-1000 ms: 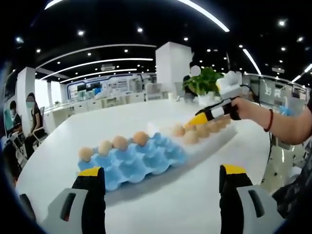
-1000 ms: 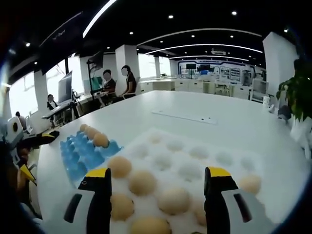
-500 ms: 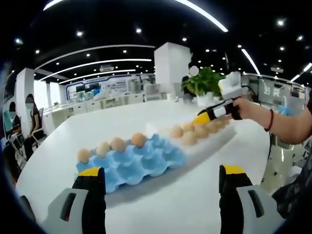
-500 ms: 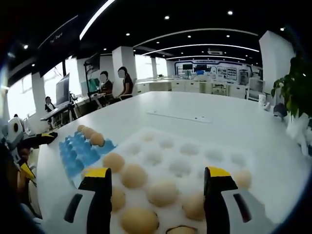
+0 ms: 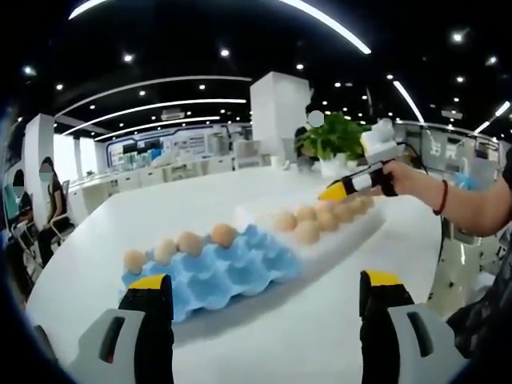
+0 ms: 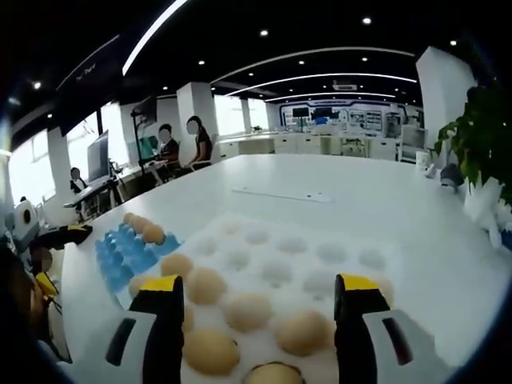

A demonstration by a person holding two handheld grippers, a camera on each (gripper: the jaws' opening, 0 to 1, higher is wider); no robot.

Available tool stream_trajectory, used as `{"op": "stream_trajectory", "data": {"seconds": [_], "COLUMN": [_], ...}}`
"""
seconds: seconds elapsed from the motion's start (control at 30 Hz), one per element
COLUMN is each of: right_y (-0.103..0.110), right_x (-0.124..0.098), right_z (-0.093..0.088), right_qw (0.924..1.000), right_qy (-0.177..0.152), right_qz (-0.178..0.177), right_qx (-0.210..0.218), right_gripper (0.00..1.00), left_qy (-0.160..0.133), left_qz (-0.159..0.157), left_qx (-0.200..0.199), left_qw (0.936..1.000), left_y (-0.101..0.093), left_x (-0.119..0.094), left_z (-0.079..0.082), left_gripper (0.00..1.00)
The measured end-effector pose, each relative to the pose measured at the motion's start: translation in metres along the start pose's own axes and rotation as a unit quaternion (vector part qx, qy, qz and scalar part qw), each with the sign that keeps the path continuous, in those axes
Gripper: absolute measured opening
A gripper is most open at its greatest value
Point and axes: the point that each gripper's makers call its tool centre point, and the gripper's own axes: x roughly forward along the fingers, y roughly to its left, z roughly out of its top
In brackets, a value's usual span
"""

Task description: Place the egg into an empty slot of the egg tray after lifting it from the table, then release the egg inside the slot.

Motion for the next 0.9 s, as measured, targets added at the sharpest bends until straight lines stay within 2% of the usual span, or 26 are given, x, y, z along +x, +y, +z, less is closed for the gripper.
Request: {"op": "stream_trajectory", "data": {"seconds": [0.27,0.5,0.77,0.9], "right_y": [-0.018,-0.03,-0.049,-0.057], "right_x": [-0.008,-0.013,-0.019,-0.022], "right_z": [0.0,-0.002,-0.003,-0.004], "right_qw": [0.9998,0.9994,0.998,0.9969], "right_qy": [-0.002,0.0,-0.003,-0.004], "right_qz": [-0.019,-0.035,-0.063,-0.078], "right_qx": [-0.004,-0.009,0.004,0.013], "right_gripper": [0.79,0.78,0.76,0.71], "left_qy": [-0.002,0.006,0.006,0.005], "left_qz": [-0.002,-0.001,-0.001,0.003], "left_qx": [0.002,0.004,0.004,0.001], "left_qw": [1.0,1.0,1.0,1.0], "left_y": [-0.001,-0.002,-0.002,0.0], "left_x": [0.001,0.003,0.002,0.001], "left_z": [0.002,-0.002,-0.001,-0.001], "left_gripper": [0.98,0.98,0.98,0.98]}}
